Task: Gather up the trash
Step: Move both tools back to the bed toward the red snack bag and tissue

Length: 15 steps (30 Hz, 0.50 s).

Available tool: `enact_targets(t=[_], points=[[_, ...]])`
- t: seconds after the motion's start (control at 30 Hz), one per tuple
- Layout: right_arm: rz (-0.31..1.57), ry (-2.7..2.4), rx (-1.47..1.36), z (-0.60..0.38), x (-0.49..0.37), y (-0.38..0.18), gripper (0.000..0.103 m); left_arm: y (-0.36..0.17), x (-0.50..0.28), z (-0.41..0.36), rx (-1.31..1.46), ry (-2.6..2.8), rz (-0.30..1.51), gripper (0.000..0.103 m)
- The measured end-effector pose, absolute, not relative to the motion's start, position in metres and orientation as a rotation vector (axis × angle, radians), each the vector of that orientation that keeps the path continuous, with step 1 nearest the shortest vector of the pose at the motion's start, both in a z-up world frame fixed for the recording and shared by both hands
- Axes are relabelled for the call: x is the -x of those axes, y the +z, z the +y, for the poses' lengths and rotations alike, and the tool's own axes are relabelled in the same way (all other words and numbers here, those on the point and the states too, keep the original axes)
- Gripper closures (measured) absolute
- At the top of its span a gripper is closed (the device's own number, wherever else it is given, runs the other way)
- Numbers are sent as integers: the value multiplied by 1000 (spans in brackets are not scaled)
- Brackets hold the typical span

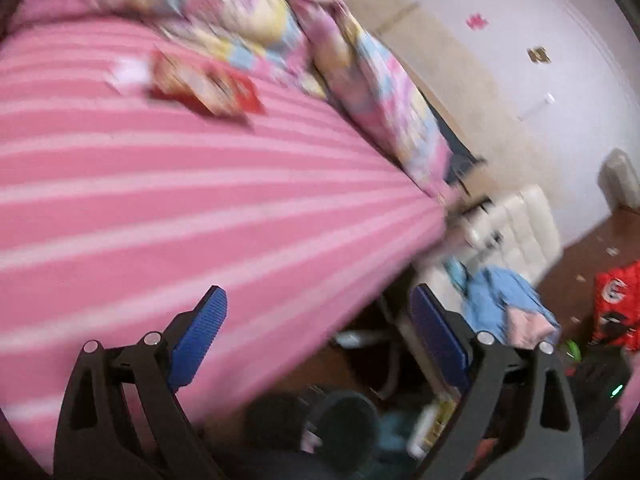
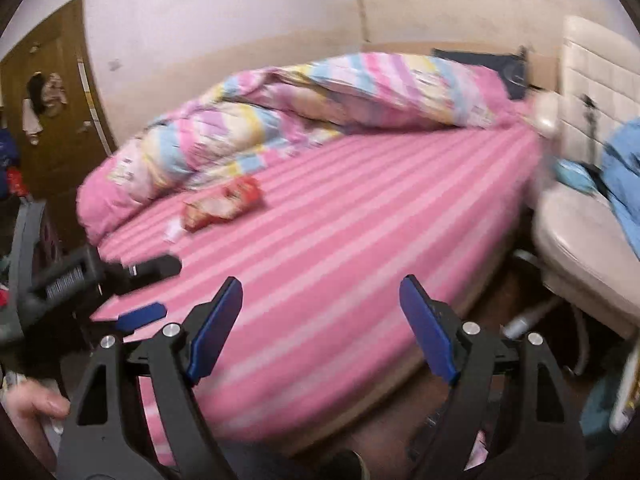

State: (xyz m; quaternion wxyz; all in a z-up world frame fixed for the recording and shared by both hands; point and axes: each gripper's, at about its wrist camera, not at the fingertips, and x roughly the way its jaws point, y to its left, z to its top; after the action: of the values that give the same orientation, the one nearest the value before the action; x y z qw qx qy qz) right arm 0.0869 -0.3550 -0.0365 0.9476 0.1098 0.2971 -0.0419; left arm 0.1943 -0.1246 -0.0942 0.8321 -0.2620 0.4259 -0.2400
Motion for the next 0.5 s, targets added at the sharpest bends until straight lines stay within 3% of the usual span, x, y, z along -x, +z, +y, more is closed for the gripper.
enact_targets(t=[0.27, 0.5], points=[[629, 75, -235, -255, -198, -81, 22, -139, -251, -32, 441, -308, 840, 12], [688, 87, -330, -235, -279, -125, 22, -168, -323, 3, 370, -240, 822, 13]])
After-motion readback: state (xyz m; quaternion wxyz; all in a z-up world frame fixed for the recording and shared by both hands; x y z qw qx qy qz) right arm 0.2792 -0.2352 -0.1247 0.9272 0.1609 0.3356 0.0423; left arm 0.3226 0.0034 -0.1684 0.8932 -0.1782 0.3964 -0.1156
